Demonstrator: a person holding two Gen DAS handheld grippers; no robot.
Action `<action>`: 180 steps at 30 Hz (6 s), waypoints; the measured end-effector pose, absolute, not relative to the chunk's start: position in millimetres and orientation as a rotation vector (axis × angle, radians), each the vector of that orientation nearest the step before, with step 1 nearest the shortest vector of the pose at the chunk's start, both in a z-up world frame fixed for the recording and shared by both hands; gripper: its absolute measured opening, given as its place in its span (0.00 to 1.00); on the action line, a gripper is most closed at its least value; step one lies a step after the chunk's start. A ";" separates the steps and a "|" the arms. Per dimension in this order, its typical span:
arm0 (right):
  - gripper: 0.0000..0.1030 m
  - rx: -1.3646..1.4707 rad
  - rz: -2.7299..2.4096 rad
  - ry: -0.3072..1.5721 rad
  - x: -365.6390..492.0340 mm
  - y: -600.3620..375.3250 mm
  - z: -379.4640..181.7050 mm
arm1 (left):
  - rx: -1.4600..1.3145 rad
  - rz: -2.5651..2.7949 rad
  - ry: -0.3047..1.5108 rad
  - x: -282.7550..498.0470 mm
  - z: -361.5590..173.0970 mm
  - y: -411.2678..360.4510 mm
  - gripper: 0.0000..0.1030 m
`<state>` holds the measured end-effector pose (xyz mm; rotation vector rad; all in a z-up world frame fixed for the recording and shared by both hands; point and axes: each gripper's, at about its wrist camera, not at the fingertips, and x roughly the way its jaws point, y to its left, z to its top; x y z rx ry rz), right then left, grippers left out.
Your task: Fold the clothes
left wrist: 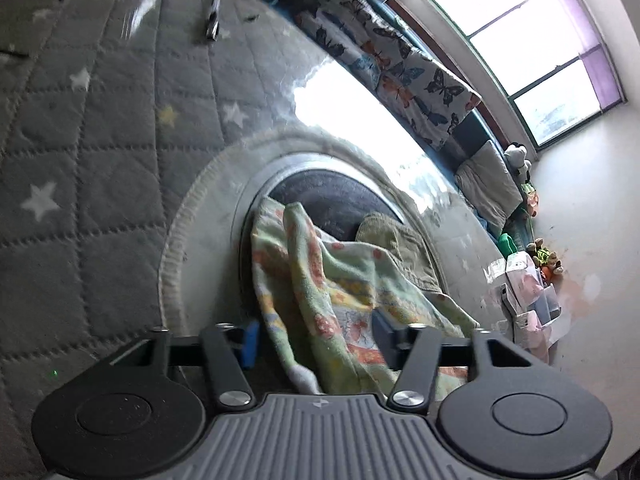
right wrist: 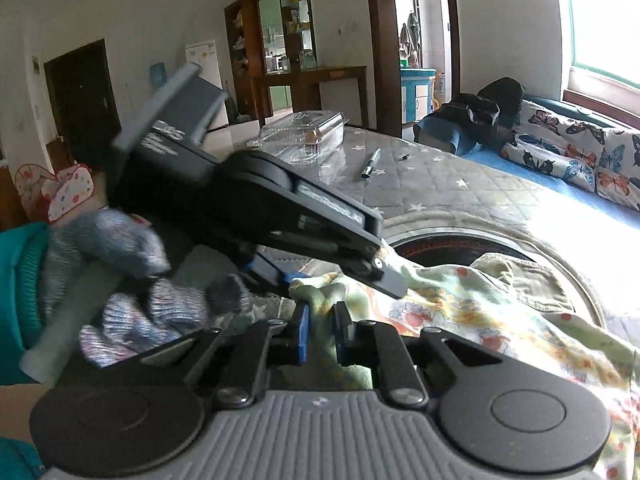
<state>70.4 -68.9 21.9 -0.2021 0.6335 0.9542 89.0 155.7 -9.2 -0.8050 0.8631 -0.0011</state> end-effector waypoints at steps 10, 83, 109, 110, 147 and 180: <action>0.36 -0.132 0.921 0.667 78.2 -94.9 20.4 | -0.852 0.005 0.896 96.2 -23.0 153.1 0.14; 0.08 0.276 0.369 0.720 167.1 -263.9 -25.7 | -0.529 -0.110 0.814 128.0 26.5 97.6 0.10; 0.07 0.165 0.128 0.494 117.9 -356.2 74.7 | -0.366 -0.353 0.760 179.5 78.6 -29.3 0.09; 0.07 0.168 0.121 0.499 118.8 -359.5 72.9 | -0.361 -0.355 0.767 181.5 76.6 -33.1 0.09; 0.72 0.159 0.079 0.695 156.8 -366.5 -10.1 | -0.245 -0.393 0.895 208.0 19.1 -86.9 0.25; 1.00 -0.033 0.128 0.736 93.5 -323.2 -19.3 | -0.095 -0.534 0.839 125.6 2.0 -100.3 0.25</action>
